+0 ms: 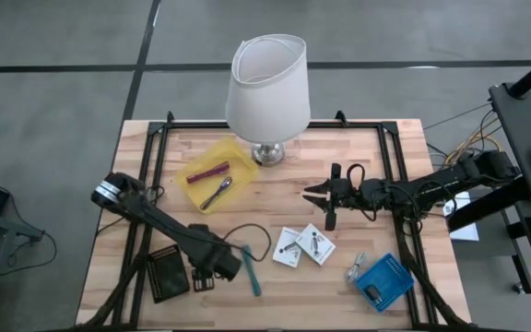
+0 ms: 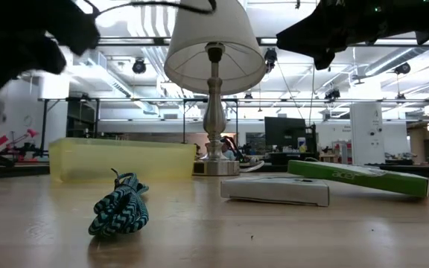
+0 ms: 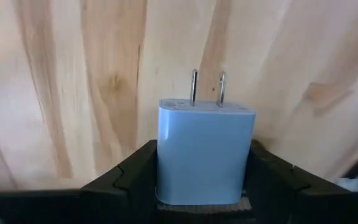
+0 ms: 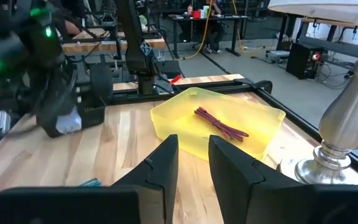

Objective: Pick and place items into bin
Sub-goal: Put the white charger adapter into the black bin, then put the blue USB cable into the yellow bin

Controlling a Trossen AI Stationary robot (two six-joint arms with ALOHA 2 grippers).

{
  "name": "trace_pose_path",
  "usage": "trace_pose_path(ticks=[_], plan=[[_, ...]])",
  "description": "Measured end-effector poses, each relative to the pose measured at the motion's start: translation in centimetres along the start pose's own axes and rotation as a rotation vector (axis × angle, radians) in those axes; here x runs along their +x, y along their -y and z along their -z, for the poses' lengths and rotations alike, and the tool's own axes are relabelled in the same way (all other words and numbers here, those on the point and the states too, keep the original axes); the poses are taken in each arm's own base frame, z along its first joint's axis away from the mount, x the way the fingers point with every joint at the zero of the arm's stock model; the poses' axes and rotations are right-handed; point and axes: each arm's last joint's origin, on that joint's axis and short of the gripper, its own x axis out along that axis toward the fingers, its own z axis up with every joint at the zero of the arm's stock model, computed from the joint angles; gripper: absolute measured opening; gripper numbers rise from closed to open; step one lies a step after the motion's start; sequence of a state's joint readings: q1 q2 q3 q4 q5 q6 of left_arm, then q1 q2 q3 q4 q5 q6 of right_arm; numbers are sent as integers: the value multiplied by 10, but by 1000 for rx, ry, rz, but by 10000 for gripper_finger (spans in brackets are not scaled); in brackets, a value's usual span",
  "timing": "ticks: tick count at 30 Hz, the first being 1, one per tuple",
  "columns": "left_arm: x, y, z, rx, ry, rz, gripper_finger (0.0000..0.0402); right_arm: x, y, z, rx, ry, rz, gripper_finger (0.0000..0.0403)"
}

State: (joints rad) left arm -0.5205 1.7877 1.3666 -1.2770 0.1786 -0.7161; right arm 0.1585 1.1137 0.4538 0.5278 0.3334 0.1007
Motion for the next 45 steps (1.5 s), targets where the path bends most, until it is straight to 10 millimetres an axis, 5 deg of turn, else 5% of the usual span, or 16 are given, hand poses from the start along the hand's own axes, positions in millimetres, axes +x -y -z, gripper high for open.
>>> trace_pose_path(ticks=[7,19,30,38,45], plan=[[-25,-10,32,-164,38,30,181,0,0,0,1,0,0,82],[1,-23,85,-381,-64,19,181,0,0,0,0,-2,0,78],[22,-27,91,-372,-100,-5,182,0,0,2,-1,-12,1,76],[25,-29,92,-375,-107,-16,296,0,1,5,-12,-47,5,84],[21,-27,91,-373,-99,0,306,0,1,6,-14,-51,5,78]])
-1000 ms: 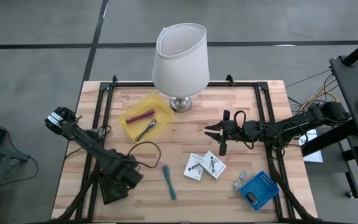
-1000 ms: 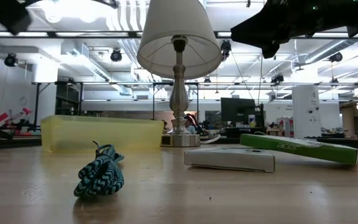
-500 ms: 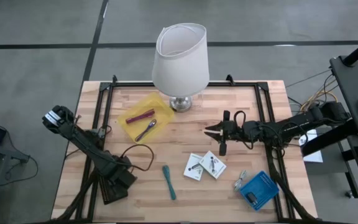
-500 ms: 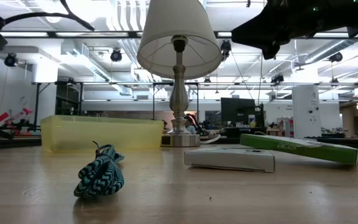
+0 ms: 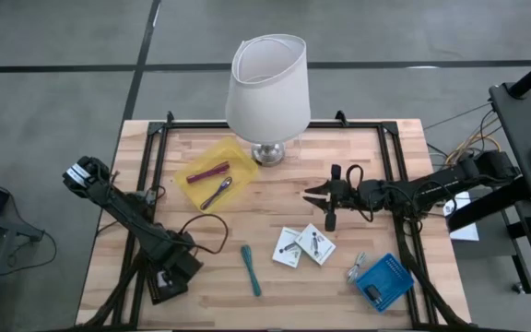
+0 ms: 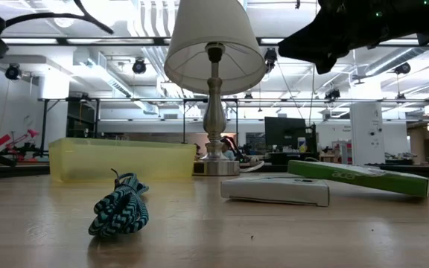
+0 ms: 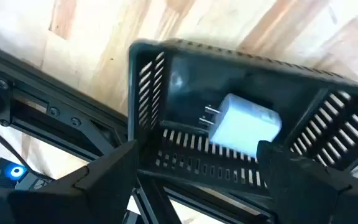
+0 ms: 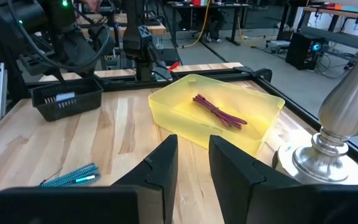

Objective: Pick and place items into bin
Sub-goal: Put the blue USB cable into the yellow bin

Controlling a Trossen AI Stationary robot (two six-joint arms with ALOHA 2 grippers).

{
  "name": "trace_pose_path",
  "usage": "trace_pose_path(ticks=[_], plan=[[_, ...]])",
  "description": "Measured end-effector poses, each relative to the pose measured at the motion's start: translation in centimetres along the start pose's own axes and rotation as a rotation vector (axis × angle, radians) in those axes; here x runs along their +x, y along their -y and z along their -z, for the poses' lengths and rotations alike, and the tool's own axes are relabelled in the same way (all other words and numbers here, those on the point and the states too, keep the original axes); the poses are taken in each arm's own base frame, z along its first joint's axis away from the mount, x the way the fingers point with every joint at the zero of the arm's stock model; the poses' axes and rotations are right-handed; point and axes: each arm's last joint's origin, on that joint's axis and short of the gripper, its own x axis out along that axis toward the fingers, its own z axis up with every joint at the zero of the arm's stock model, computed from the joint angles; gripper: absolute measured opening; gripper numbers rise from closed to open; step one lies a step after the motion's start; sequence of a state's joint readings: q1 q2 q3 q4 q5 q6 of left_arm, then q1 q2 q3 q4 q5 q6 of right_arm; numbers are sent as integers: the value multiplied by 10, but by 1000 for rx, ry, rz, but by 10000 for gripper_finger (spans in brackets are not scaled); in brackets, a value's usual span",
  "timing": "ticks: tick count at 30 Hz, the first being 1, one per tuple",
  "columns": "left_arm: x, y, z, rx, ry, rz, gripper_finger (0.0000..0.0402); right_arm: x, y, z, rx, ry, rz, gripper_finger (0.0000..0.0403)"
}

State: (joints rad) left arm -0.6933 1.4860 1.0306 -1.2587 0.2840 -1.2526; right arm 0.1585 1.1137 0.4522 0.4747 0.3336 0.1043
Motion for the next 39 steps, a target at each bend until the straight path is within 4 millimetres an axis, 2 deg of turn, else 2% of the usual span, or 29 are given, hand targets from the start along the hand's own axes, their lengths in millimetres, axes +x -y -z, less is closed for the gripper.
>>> trace_pose_path(ticks=[8,12,17,22,26,30,35,39], plan=[[-17,7,-9,-16,33,97,297,0,0,0,-3,0,0,70],[-28,14,-21,-24,128,189,297,0,0,0,-3,0,0,74],[-40,30,-43,190,364,350,297,0,0,0,-3,0,0,79],[-47,50,-78,381,604,416,297,0,0,0,-3,-5,0,76],[-42,64,-106,475,631,349,297,0,0,1,-2,-7,1,70],[-35,82,-127,640,646,270,297,0,0,1,-3,-8,0,68],[-25,101,-143,790,633,191,297,0,0,2,-5,-16,1,70],[-16,104,-148,871,621,140,297,0,0,2,-8,-23,2,75]])
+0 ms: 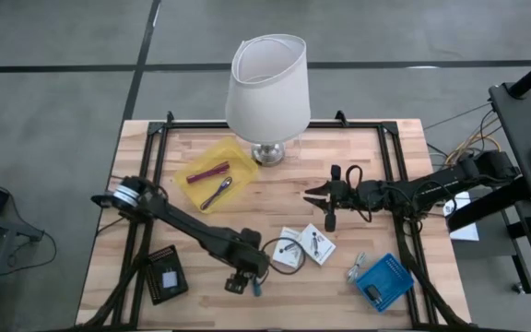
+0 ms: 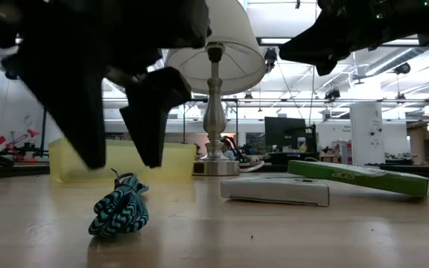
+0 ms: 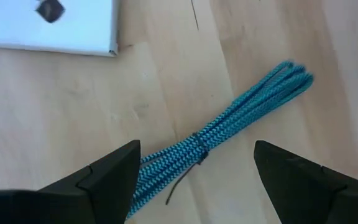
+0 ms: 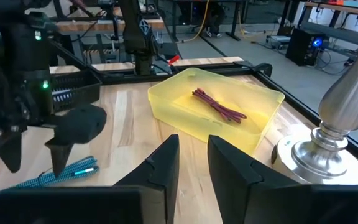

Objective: Pick and place items into bin
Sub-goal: Put the blue USB cable into the yellow bin

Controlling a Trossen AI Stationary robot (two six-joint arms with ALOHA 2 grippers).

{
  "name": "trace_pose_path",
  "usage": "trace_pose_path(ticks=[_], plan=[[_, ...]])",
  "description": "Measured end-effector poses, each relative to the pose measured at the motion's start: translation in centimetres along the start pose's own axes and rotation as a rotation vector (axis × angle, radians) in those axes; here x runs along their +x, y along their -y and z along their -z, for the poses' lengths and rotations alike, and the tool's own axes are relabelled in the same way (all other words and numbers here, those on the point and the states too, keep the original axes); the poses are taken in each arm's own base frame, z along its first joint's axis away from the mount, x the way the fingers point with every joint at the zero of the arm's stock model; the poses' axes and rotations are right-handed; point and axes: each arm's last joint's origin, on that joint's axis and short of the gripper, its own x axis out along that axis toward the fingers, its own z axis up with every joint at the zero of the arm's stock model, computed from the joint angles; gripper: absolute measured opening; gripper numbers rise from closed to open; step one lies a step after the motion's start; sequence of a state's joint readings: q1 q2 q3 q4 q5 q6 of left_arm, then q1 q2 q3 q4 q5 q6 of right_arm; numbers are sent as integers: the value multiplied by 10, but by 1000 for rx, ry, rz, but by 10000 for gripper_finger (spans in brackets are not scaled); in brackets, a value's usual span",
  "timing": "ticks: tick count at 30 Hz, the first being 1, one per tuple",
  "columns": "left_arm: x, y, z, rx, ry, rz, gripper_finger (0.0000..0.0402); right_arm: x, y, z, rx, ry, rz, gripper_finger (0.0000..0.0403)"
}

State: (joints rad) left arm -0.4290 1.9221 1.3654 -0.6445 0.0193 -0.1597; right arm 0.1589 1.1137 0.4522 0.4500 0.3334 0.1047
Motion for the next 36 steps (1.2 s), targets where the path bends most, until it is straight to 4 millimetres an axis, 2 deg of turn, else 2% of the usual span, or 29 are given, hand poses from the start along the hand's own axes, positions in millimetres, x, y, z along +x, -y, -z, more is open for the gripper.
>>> trace_pose_path(ticks=[7,11,15,22,25,30,36], plan=[[21,-2,5,95,-52,-8,296,0,0,1,-3,-7,1,75],[26,-3,7,89,-67,-13,275,0,0,1,-5,-13,1,69],[27,-4,7,88,-67,-8,222,0,0,2,-9,-24,2,70],[24,-5,8,54,-79,-11,72,0,0,3,-11,-31,3,78],[14,-9,17,38,-168,-24,18,0,0,3,-12,-32,3,75],[-10,-18,36,-79,-359,-104,22,0,0,3,-12,-33,3,68],[-49,-40,50,-254,-416,-303,12,0,0,3,-12,-33,3,74]])
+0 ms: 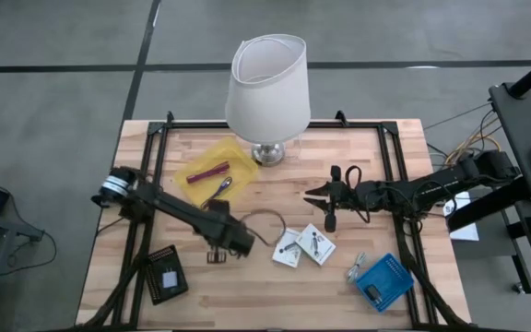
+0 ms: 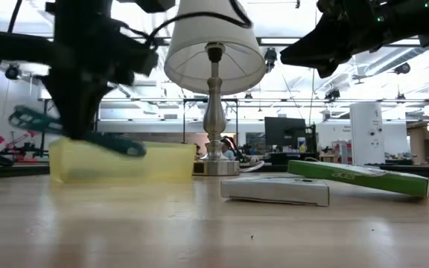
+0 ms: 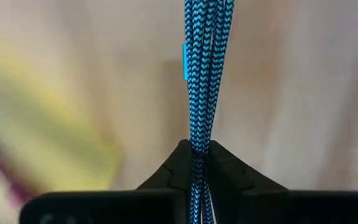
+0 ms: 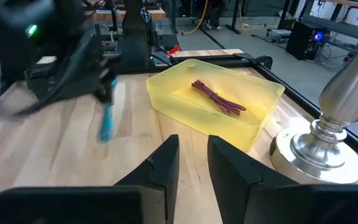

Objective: Pick and place items into bin
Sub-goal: Put the blue USB cable into the yellow bin, then put the white USB cable into the yellow bin

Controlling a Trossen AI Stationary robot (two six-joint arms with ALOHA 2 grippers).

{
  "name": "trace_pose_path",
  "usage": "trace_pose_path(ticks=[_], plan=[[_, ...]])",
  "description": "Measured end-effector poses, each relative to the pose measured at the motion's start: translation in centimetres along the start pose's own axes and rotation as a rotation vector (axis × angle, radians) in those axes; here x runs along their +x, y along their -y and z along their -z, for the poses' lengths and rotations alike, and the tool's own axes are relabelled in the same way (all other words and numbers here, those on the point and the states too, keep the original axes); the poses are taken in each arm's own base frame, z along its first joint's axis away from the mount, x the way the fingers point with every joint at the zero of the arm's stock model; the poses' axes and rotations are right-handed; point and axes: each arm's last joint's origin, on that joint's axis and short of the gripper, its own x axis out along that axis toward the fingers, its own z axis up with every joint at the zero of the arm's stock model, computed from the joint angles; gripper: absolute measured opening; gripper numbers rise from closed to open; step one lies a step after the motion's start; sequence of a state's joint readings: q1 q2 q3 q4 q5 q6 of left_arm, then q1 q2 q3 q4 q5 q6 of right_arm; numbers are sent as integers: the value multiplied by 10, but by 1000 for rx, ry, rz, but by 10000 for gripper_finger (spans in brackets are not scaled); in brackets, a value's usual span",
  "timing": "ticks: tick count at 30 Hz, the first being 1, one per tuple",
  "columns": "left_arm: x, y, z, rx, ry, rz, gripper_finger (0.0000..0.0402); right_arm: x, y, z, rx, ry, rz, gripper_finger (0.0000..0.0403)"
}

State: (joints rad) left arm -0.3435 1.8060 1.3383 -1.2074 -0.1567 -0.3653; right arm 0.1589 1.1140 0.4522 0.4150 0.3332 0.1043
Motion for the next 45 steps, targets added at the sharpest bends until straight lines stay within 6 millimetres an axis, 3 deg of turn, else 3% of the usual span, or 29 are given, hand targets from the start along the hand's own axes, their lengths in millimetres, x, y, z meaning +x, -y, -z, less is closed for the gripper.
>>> trace_pose_path(ticks=[10,19,22,33,39,42,45], plan=[[-25,-73,28,-598,155,-239,12,0,0,0,-2,0,0,76],[-23,-114,47,-754,207,-400,13,0,0,1,-3,-10,1,70],[-21,-120,48,-762,216,-445,40,0,0,1,-5,-15,2,74],[-23,-129,49,-759,195,-427,197,0,0,1,-5,-15,2,79],[-46,-127,40,-795,326,-322,207,0,0,1,1,-15,2,70],[-70,-125,35,-771,510,-248,200,0,0,1,43,-14,2,69],[-101,-121,32,-765,805,-140,190,0,0,1,100,-14,2,73]])
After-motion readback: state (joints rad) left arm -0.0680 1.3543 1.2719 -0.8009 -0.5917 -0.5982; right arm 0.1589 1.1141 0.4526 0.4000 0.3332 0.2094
